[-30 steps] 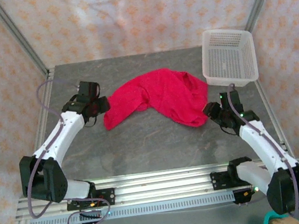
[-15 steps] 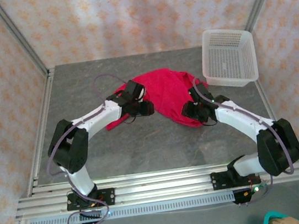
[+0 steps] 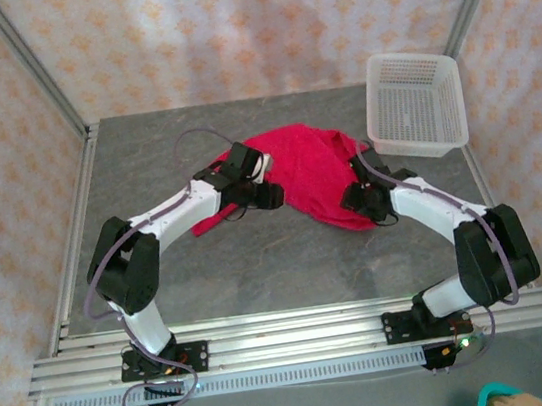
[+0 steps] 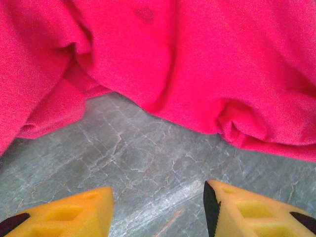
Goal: Fold the inside-out t-shirt
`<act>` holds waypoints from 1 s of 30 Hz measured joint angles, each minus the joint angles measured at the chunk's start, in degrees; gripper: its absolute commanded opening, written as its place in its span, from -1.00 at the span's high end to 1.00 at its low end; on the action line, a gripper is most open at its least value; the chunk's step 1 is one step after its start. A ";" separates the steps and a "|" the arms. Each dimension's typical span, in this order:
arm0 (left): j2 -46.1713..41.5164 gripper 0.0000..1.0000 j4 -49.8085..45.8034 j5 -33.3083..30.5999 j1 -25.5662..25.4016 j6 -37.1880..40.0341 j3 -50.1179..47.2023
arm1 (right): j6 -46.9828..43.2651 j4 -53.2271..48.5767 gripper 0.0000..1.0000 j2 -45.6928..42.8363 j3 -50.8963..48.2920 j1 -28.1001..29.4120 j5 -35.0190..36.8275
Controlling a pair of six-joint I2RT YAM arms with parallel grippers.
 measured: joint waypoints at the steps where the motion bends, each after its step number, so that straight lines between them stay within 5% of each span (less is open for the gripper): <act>1: 0.00 -0.11 -0.20 0.70 -0.26 1.42 0.00 | -0.35 0.02 0.42 0.00 -0.35 -0.46 -0.22; 3: -0.07 -0.18 -0.48 2.36 -0.85 4.90 0.00 | -1.11 0.07 0.70 -0.02 -0.92 -1.46 -0.66; 7: -0.42 -0.22 -1.11 5.01 -2.89 13.99 0.33 | -1.70 0.20 0.94 -0.11 -0.98 -2.67 -1.46; 13: -0.44 -0.21 -1.73 6.45 -5.16 26.32 2.32 | -2.82 -0.76 1.00 -2.69 -0.98 -2.69 -2.05; 14: -0.44 -0.20 -1.81 6.16 -5.14 27.50 2.67 | -3.02 -1.22 0.95 -3.74 -0.98 -2.69 -2.05; 17: -0.61 -0.25 -0.68 1.22 -5.31 29.86 3.21 | -3.65 -2.47 0.16 -7.45 -1.09 -2.69 -2.23; 18: -1.11 -0.32 1.01 -1.46 -5.44 30.23 2.38 | -4.17 -2.78 0.07 -8.74 -1.25 -2.69 -2.47; 21: -5.27 -1.00 6.05 -8.35 -5.79 30.05 -2.67 | -5.27 -3.56 0.06 -10.03 -1.36 -2.67 -3.32; 27: -15.30 -1.00 11.69 -21.53 -4.61 22.64 -6.69 | -6.32 -4.11 0.07 -6.80 -1.77 -2.16 -3.93; 30: -16.28 -1.00 12.87 -23.23 -1.22 17.20 -6.62 | -6.69 -4.00 0.16 -4.42 -1.79 -2.05 -3.85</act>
